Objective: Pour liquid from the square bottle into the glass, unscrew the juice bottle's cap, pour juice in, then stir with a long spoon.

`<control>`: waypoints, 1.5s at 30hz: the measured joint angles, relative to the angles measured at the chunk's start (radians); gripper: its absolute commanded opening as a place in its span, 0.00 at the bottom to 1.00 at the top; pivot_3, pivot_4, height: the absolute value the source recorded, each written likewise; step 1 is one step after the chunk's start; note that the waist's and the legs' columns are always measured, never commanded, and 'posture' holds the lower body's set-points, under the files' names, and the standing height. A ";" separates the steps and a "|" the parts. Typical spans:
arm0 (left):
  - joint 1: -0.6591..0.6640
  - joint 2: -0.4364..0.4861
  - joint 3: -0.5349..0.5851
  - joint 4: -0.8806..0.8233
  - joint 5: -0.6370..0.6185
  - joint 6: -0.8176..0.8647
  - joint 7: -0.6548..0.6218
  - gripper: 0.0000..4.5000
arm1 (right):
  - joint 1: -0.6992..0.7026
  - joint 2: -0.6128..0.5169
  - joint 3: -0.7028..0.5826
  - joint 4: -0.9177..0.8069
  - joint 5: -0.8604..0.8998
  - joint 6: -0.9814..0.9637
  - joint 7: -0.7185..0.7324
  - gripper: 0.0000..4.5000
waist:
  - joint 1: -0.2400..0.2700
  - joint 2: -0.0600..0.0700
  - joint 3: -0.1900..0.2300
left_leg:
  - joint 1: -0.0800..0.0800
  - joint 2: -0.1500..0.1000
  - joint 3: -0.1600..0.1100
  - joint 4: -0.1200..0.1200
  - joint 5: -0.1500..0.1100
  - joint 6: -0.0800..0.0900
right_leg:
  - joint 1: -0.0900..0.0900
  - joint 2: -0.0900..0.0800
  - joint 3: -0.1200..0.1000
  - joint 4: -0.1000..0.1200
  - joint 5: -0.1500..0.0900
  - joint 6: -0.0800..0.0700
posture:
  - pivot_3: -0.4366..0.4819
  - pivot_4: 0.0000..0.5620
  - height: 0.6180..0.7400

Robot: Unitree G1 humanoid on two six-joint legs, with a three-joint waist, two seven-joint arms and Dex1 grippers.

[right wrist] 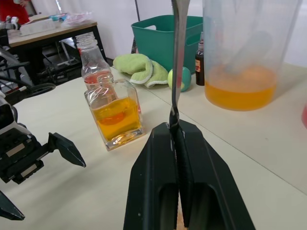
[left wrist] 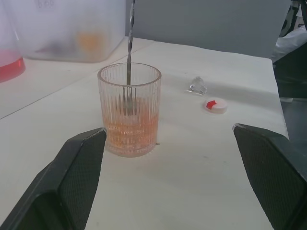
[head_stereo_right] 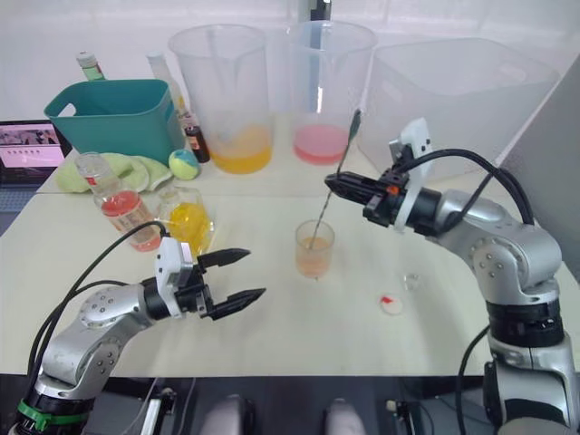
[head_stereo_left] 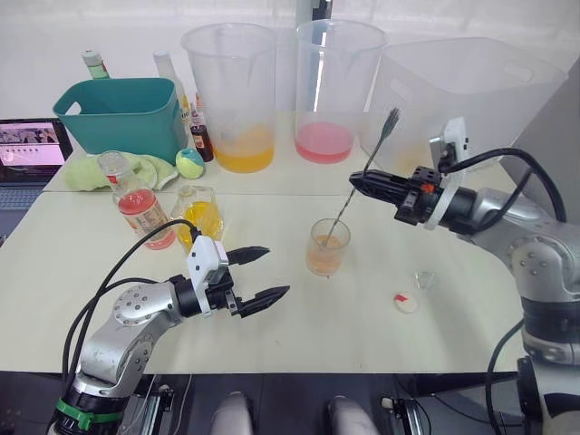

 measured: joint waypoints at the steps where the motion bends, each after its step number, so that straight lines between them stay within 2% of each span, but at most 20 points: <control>1: -0.002 0.000 0.000 0.000 0.000 0.000 -0.001 0.99 | -0.008 0.004 0.006 0.012 -0.022 -0.009 0.008 0.00 | 0.000 0.000 0.000 | 0.000 0.000 0.000 0.000 0.000 0.000 | 0.000 0.000 0.000 0.000 0.000 0.000 | 0.48 0.27 0.87; 6: -0.003 0.007 0.003 0.000 0.000 0.001 -0.001 0.99 | -0.010 -0.011 0.024 0.061 -0.106 -0.018 0.061 0.00 | 0.004 0.000 0.000 | -0.002 0.000 0.001 0.000 0.000 0.000 | -0.002 0.000 0.000 0.000 0.000 0.000 | 0.48 0.27 0.87; 13: -0.003 0.007 0.003 0.000 0.000 0.001 -0.001 0.99 | -0.010 -0.041 0.023 0.037 -0.109 0.035 0.110 0.00 | 0.002 0.000 0.000 | -0.007 0.000 0.000 0.000 0.000 0.000 | -0.009 0.000 0.000 0.002 0.000 0.000 | 0.48 0.27 0.87; 27: -0.003 0.007 0.002 0.000 0.000 0.001 0.004 0.99 | -0.040 0.083 -0.005 0.043 -0.146 0.016 0.047 0.00 | 0.000 0.000 0.000 | -0.007 0.000 0.001 0.000 0.000 0.000 | -0.009 0.000 0.000 0.003 0.000 0.000 | 0.48 0.27 0.87; 32: -0.003 0.007 0.002 0.000 0.000 0.001 0.004 0.99 | -0.042 0.074 -0.006 0.048 -0.166 0.008 0.070 0.00 | 0.001 0.001 0.000 | -0.007 0.000 0.001 0.000 0.000 0.000 | -0.009 0.000 0.000 0.003 0.000 0.000 | 0.48 0.27 0.87; 38: 0.001 0.008 0.002 -0.001 0.000 0.001 0.002 0.99 | -0.042 0.000 -0.005 -0.014 -0.142 0.074 0.130 0.00 | 0.001 0.001 0.000 | -0.007 0.000 0.000 0.000 0.000 0.000 | -0.009 0.000 0.000 0.003 0.000 0.000 | 0.48 0.27 0.87; 45: 0.005 0.007 0.002 -0.005 0.000 0.001 0.002 0.99 | -0.051 0.033 -0.008 -0.027 -0.106 0.127 0.114 0.00 | 0.000 0.001 0.000 | -0.007 0.000 0.000 0.000 0.000 0.000 | -0.009 0.000 0.000 0.003 0.000 0.000 | 0.48 0.27 0.87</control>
